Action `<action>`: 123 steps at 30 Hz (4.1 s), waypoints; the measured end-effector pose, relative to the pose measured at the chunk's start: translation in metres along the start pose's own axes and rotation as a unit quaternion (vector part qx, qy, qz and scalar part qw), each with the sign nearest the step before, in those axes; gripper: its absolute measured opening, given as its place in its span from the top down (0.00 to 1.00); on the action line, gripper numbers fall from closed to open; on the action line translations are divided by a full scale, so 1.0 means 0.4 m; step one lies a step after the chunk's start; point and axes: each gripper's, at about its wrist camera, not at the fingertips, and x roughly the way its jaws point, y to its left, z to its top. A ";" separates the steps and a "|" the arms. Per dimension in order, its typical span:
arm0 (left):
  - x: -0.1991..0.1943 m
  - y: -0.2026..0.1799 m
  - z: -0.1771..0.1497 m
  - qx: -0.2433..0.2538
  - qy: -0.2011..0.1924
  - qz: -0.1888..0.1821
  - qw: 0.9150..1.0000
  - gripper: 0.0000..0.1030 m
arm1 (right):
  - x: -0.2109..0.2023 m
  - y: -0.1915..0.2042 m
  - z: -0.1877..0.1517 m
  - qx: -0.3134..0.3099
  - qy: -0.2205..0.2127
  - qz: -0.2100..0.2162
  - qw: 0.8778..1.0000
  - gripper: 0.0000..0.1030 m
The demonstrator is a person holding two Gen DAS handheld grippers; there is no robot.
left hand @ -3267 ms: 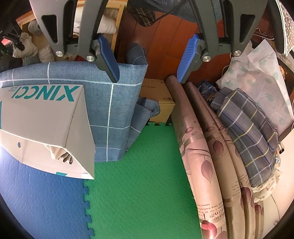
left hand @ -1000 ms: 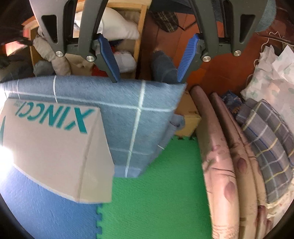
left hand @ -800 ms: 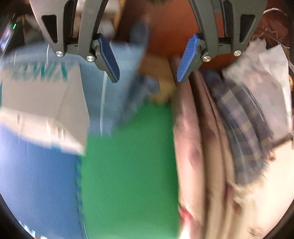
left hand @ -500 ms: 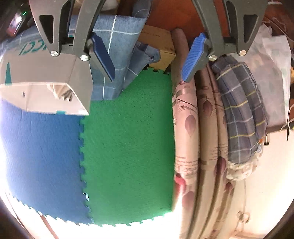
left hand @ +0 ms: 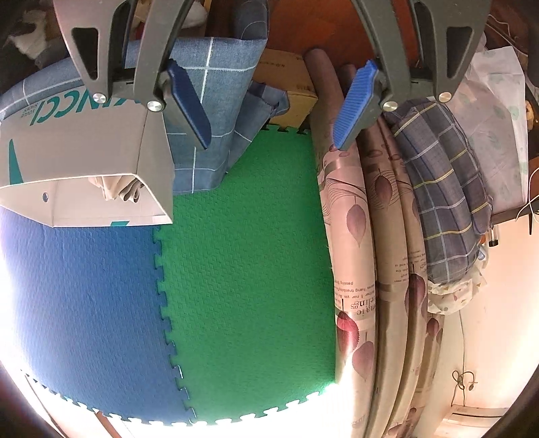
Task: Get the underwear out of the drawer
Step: 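Carry the white socks toward the white box with the right gripper, then lower the white socks into the box and open the right gripper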
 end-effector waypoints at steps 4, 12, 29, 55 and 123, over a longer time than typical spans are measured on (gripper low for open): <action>-0.002 0.008 -0.002 -0.010 0.004 -0.001 1.000 0.25 | -0.119 0.001 -0.020 0.004 -0.034 -0.005 0.999 0.75; 0.003 0.015 -0.014 -0.026 0.022 -0.008 0.999 0.25 | -0.442 -0.003 -0.024 0.008 -0.127 -0.017 0.992 0.75; 0.023 0.048 -0.015 -0.061 0.053 -0.019 0.997 0.25 | -0.737 0.002 0.298 0.014 -0.268 -0.058 0.961 0.75; 0.035 0.064 -0.016 -0.084 0.073 -0.031 0.993 0.25 | -0.436 -0.119 0.493 0.117 -0.194 -0.069 0.971 0.74; 0.045 -0.030 -0.066 -0.016 0.137 -0.110 0.984 0.25 | -0.274 -0.109 0.437 0.131 -0.233 -0.074 0.961 0.30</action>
